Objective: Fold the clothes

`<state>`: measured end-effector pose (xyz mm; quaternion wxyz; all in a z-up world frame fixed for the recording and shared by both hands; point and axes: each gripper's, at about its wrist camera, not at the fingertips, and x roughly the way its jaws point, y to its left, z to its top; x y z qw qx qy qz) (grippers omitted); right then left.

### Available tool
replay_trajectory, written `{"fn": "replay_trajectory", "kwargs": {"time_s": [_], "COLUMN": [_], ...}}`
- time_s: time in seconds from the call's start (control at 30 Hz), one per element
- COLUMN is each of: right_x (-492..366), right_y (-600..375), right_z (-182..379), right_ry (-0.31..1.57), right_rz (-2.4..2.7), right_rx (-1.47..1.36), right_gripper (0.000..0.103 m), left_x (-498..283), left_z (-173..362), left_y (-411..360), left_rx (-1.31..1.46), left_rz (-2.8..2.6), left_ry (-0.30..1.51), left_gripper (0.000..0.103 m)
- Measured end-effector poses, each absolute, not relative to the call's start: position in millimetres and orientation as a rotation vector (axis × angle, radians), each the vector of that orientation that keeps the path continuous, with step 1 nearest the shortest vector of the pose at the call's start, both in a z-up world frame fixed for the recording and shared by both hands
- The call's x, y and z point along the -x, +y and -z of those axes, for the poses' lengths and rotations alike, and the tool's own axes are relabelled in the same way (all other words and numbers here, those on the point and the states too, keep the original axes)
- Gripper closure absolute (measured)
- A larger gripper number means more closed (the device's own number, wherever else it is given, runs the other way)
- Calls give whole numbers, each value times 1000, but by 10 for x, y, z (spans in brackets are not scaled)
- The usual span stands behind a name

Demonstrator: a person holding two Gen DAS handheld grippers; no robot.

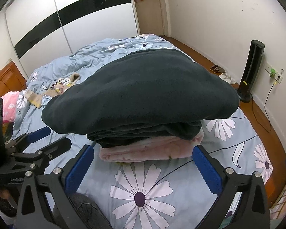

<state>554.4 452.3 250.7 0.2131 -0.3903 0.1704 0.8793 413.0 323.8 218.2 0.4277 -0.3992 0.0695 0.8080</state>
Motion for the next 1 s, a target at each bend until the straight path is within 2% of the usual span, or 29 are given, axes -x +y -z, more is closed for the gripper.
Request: {"fn": "replay_trajectory", "kwargs": {"time_s": [0.57, 1.0], "right_x": [-5518, -5476], "right_y": [4566, 4632], "right_z": [-2515, -2546], "right_ry": [446, 456], "right_rz": [-2385, -2350], "right_rx": [1156, 1187], "right_gripper": [0, 0], "left_x": [-4077, -4074], "left_z": [-2095, -2120], "left_y": [3296, 3350], "left_rx": [1048, 1049], "left_rz": [-2082, -2071], "left_ry": [267, 270], "left_gripper": [0, 0]}}
